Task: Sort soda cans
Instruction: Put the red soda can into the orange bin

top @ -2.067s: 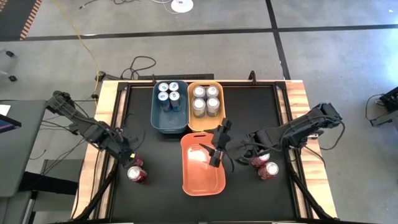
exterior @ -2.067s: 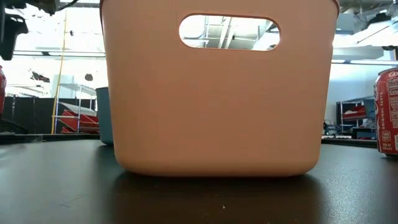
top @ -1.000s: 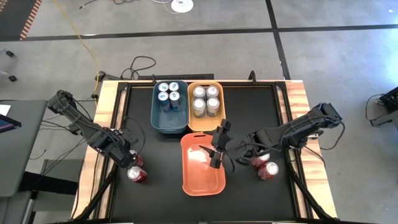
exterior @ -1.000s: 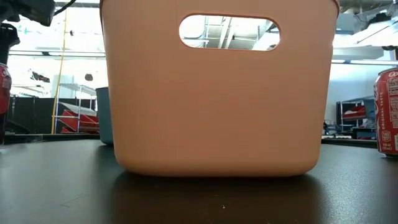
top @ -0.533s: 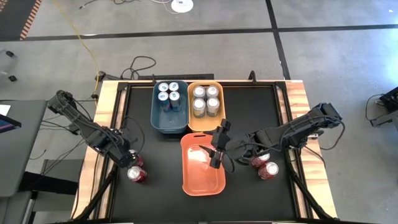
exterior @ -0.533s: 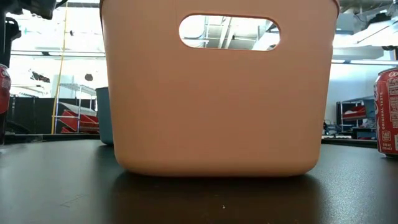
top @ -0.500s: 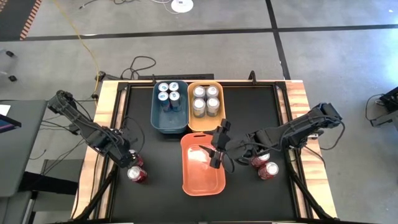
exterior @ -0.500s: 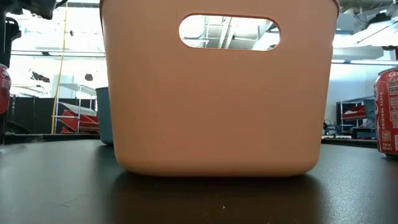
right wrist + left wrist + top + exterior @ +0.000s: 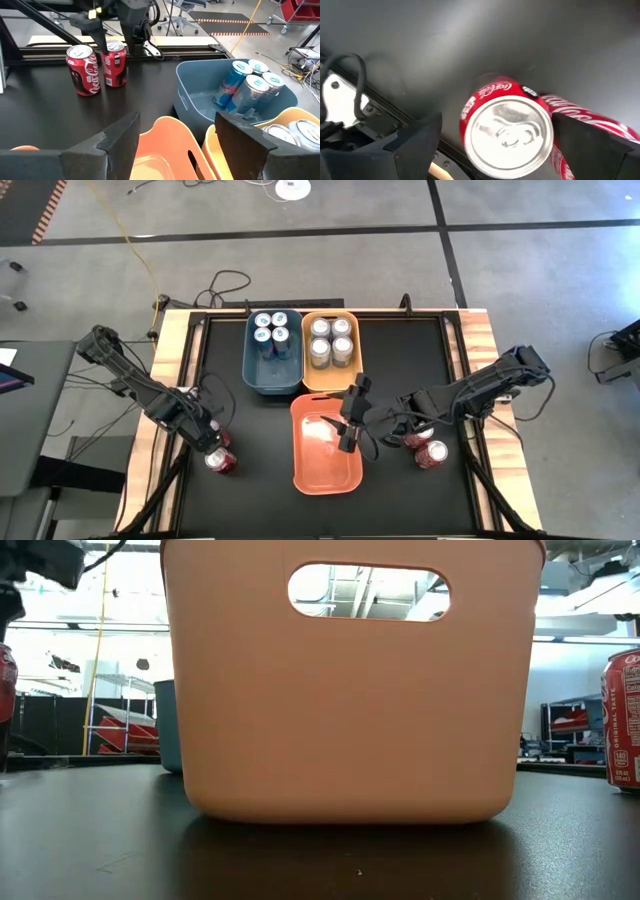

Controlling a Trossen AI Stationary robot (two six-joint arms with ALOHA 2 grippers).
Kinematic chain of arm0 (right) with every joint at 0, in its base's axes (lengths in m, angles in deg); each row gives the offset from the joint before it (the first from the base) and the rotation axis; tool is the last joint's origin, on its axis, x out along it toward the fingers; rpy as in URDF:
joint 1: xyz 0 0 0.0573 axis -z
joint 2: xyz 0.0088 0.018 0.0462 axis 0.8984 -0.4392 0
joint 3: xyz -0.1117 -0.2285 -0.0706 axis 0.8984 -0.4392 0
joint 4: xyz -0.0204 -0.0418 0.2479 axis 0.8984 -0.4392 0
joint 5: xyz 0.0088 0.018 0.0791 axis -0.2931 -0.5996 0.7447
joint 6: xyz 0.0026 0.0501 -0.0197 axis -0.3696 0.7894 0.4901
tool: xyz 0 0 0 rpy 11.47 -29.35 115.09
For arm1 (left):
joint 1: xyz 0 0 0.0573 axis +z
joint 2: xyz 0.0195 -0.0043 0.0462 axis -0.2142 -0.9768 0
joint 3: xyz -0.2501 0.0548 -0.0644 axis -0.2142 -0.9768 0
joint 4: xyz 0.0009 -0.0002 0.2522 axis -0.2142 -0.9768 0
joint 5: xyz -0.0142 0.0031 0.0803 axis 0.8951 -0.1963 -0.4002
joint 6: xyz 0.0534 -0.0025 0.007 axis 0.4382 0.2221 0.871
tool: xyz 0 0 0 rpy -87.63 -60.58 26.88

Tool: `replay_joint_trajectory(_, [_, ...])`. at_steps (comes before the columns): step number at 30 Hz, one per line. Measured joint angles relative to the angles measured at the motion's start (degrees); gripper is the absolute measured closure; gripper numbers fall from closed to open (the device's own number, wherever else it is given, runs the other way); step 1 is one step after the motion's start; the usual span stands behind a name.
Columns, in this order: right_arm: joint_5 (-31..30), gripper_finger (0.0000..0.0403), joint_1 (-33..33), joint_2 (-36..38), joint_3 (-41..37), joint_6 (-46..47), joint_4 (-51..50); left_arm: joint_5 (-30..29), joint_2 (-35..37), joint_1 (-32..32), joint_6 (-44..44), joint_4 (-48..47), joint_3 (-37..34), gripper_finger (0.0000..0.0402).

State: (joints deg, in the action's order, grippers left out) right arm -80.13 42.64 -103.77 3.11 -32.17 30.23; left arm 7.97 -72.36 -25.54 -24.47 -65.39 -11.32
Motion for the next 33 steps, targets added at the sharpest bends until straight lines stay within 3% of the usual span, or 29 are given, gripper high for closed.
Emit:
replay_joint_trajectory(13, [0.0,0.0128,-0.1,0.0,0.0,-0.2,0.0,2.3,0.0,0.0,2.7,4.9,-5.8,0.0037])
replay_joint_trajectory(20, [-0.1,0.0128,-0.3,1.0,0.0,-1.1,-1.0,2.4,0.1,0.0,1.0,3.2,-5.6,0.0099])
replay_joint_trajectory(33, [-4.7,0.0128,-4.9,7.1,0.0,2.9,-10.9,1.3,0.1,2.3,2.8,1.7,-2.6,0.0101])
